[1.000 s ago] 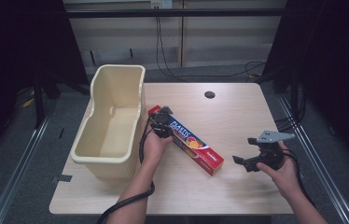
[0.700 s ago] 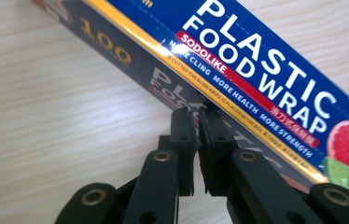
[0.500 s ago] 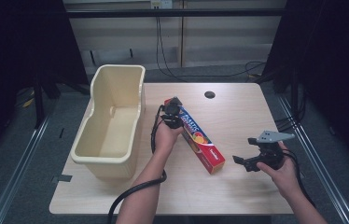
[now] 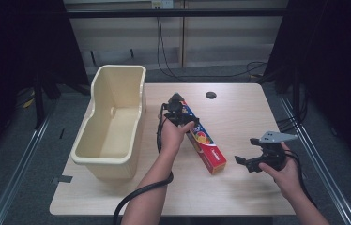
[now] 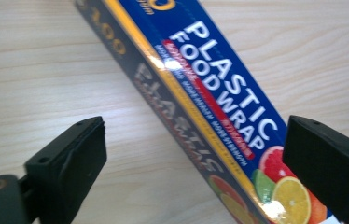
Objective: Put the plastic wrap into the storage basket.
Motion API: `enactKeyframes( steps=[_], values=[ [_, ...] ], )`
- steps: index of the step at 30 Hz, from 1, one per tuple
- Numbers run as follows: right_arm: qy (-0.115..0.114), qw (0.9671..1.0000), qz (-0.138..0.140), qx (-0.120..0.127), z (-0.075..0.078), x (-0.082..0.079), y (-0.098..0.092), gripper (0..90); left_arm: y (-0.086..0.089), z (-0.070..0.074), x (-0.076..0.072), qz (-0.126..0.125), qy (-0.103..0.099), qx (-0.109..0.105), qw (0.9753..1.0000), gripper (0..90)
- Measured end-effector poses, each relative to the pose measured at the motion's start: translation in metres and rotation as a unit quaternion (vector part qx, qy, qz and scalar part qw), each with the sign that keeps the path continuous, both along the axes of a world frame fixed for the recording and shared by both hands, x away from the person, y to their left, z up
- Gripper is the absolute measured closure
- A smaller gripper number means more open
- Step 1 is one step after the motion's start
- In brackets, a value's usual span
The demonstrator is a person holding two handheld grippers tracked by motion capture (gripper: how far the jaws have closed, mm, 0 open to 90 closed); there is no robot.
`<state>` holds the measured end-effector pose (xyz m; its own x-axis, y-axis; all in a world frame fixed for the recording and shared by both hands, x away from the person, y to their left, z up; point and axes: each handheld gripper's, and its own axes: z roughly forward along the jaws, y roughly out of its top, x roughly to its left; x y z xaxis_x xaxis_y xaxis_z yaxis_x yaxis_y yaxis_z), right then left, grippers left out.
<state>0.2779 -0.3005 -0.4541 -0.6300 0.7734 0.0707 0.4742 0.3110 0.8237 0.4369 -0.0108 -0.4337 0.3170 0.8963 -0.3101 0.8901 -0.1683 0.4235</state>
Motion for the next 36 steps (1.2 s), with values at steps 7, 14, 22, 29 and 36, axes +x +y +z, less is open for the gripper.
enactKeyframes(
  steps=[7,14,22,29,36],
  values=[
    [0.001,1.0,0.001,0.003,0.0,0.0,0.001,1.3,-0.022,-0.007,-0.003,-0.012,0.009,0.008,0.9999,2.7],
    [-0.001,1.0,0.003,0.006,0.0,-0.001,0.001,1.3,-0.036,-0.017,-0.002,-0.012,0.011,0.021,0.9996,1.3],
    [-0.002,1.0,-0.001,0.009,0.001,-0.001,0.0,1.3,-0.045,-0.028,-0.002,-0.012,0.033,0.022,0.9992,3.3],
    [-0.007,0.9999,-0.001,0.012,0.003,-0.001,-0.003,1.2,-0.038,-0.028,-0.001,-0.017,0.065,0.014,0.9977,7.1],
    [-0.005,0.9999,0.002,0.015,0.003,0.0,-0.001,1.3,-0.021,-0.019,-0.007,-0.048,0.069,0.034,0.9959,20.1]
  ],
)
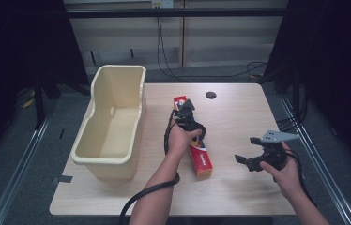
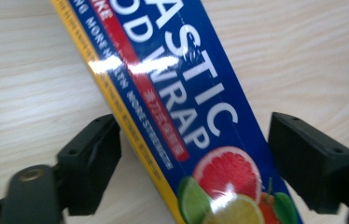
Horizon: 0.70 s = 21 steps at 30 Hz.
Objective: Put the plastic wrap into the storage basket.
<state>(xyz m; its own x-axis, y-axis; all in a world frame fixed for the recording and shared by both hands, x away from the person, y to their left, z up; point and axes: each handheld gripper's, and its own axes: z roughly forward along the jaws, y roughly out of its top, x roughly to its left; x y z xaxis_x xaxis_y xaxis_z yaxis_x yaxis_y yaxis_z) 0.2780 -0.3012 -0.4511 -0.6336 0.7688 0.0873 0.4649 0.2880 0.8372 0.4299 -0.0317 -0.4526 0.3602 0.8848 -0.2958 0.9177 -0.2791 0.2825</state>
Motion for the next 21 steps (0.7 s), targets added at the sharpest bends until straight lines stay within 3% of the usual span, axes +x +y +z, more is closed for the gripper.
enactKeyframes(
  steps=[1,6,9,11,13,19,21],
  values=[
    [-0.004,1.0,0.001,-0.002,0.001,0.0,0.001,1.3,0.006,0.003,-0.002,-0.015,-0.002,0.012,0.9998,24.3],
    [-0.005,1.0,0.006,0.001,0.002,0.0,0.003,1.2,0.016,0.009,-0.006,-0.038,-0.015,0.041,0.9983,31.7],
    [-0.004,1.0,0.006,0.003,0.002,0.0,0.003,1.2,0.023,0.01,-0.005,-0.049,-0.042,0.054,0.9965,33.7],
    [-0.003,1.0,0.008,0.003,0.002,0.0,0.003,1.3,0.023,0.01,-0.004,-0.046,-0.041,0.057,0.9965,33.4],
    [-0.004,0.9999,0.01,0.004,0.002,0.0,0.003,1.3,0.022,0.007,-0.003,-0.045,-0.063,0.042,0.9962,33.4],
    [-0.005,0.9999,0.009,0.004,0.002,0.001,0.003,1.3,0.017,0.002,0.005,-0.02,-0.067,0.045,0.9966,31.7],
    [-0.004,1.0,0.009,0.003,0.001,0.002,0.003,1.4,0.013,0.001,0.007,-0.023,-0.078,0.047,0.9956,30.9]
  ],
)
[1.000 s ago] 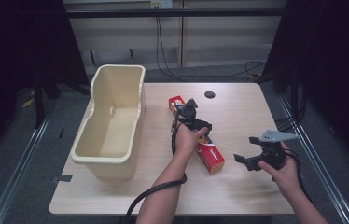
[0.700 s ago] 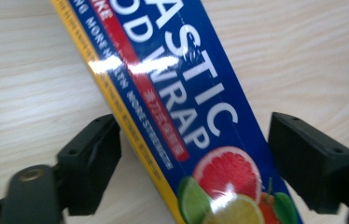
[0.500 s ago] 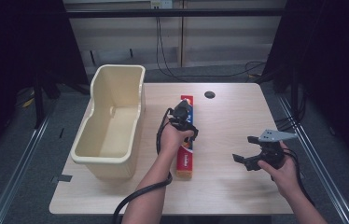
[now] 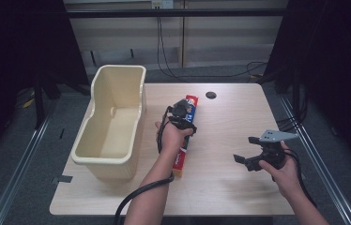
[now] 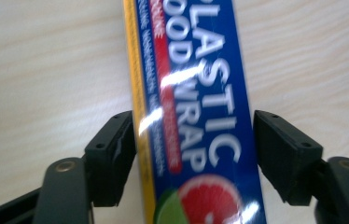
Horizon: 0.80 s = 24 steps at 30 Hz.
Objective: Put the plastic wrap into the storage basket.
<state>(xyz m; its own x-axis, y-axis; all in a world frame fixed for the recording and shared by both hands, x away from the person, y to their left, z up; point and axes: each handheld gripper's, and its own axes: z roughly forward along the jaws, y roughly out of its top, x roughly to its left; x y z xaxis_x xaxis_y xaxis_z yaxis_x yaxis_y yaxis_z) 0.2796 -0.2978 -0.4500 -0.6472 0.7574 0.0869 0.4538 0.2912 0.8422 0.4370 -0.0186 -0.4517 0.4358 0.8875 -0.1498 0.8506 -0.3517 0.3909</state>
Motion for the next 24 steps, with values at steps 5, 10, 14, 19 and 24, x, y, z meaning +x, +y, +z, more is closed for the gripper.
enactKeyframes(
  steps=[5,10,14,19,24],
  values=[
    [0.002,1.0,-0.002,0.0,0.0,-0.001,0.0,1.4,-0.005,-0.004,0.006,0.015,0.006,0.018,0.9997,34.5],
    [0.002,1.0,0.001,-0.005,-0.001,0.0,0.0,1.5,-0.003,-0.002,0.007,0.02,0.013,0.022,0.9995,39.4],
    [0.0,1.0,0.004,-0.004,-0.001,0.0,0.0,1.5,0.002,0.004,0.007,0.002,0.04,0.029,0.9988,40.7],
    [0.001,1.0,0.003,-0.003,-0.001,0.001,-0.001,1.4,0.007,0.023,0.006,-0.004,0.069,0.028,0.9972,41.0],
    [0.0,1.0,0.004,-0.001,0.0,0.001,-0.002,1.4,0.013,0.052,0.004,-0.012,0.074,0.021,0.997,41.1]
  ],
)
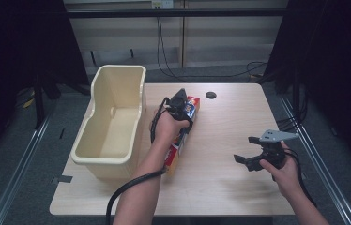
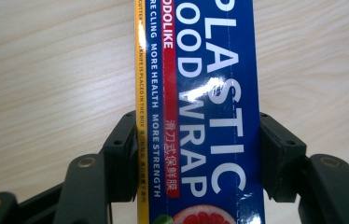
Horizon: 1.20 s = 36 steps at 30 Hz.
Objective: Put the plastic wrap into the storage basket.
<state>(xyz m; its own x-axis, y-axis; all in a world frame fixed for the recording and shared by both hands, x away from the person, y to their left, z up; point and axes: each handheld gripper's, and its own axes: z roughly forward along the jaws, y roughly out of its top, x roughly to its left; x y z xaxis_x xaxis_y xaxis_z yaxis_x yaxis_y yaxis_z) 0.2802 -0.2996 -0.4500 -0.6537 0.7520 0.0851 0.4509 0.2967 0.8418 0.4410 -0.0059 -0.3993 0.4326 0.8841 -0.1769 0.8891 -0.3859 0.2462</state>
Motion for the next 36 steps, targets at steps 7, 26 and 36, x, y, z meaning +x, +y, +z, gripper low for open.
enactKeyframes(
  steps=[7,26,36],
  values=[
    [-0.002,1.0,-0.003,0.005,0.001,-0.001,-0.002,1.4,0.01,0.036,-0.002,-0.01,0.009,-0.003,0.9999,41.0],
    [-0.003,1.0,-0.003,0.004,0.001,-0.001,-0.001,1.3,0.055,0.105,-0.006,0.022,0.016,0.004,0.9996,41.0],
    [-0.001,1.0,0.006,-0.001,0.001,-0.001,0.001,1.2,0.069,0.126,-0.007,0.034,0.02,-0.003,0.9992,41.1]
  ],
)
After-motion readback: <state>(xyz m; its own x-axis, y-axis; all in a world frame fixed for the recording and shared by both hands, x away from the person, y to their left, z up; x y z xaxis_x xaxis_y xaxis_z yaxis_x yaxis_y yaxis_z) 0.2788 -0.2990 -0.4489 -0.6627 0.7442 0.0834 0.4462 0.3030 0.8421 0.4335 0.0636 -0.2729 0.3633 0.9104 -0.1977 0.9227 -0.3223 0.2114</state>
